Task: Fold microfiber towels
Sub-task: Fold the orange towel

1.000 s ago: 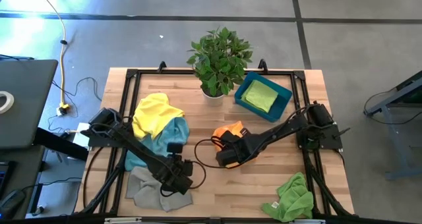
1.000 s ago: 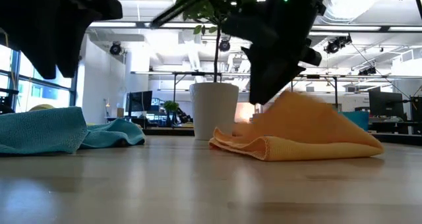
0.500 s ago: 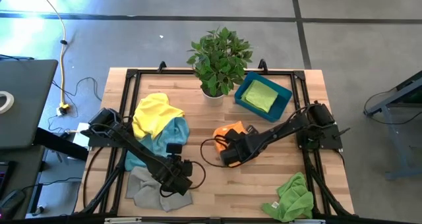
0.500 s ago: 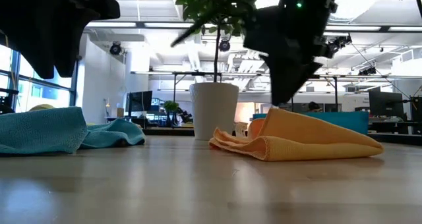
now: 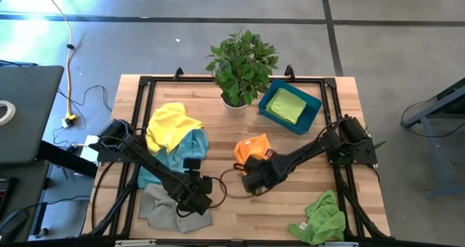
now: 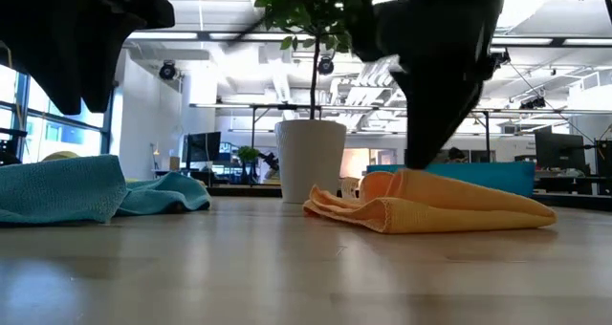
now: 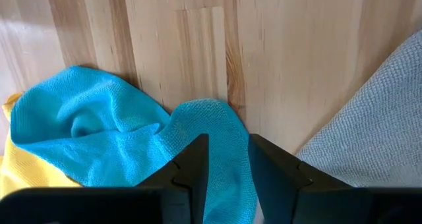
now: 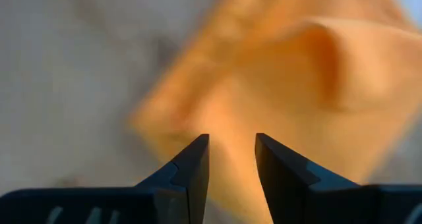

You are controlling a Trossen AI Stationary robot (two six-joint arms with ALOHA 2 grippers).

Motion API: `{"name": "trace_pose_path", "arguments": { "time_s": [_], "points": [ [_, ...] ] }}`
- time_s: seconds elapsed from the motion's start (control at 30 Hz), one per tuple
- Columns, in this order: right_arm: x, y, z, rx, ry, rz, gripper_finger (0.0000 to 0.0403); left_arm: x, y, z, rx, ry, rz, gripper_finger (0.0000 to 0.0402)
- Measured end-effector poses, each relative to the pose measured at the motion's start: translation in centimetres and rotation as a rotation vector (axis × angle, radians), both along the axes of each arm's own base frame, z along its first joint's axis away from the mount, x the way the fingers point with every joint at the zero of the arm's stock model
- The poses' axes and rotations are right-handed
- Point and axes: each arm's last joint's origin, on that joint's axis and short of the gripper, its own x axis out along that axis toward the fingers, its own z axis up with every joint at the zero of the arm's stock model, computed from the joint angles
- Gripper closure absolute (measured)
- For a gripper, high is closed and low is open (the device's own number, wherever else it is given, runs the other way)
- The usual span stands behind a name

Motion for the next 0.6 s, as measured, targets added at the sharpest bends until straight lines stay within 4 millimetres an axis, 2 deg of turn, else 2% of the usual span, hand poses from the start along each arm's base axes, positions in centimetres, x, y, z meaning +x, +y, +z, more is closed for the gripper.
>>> {"name": "trace_pose_path", "arguments": {
  "time_s": [0.13,0.37,0.6],
  "points": [
    [0.5,1.0,0.2,0.023,-0.065,0.089,0.0288,0.0,0.0,0.0,0.002,-0.005,0.007,0.0303],
    [-0.3,1.0,0.2,-0.002,-0.006,0.094,0.0288,0.0,-0.1,0.0,0.001,-0.009,0.02,0.0303],
    [-1.0,2.0,0.2,-0.083,0.034,0.265,0.0282,0.0,-0.1,0.0,0.001,-0.011,0.024,0.0303]
  ]
}}
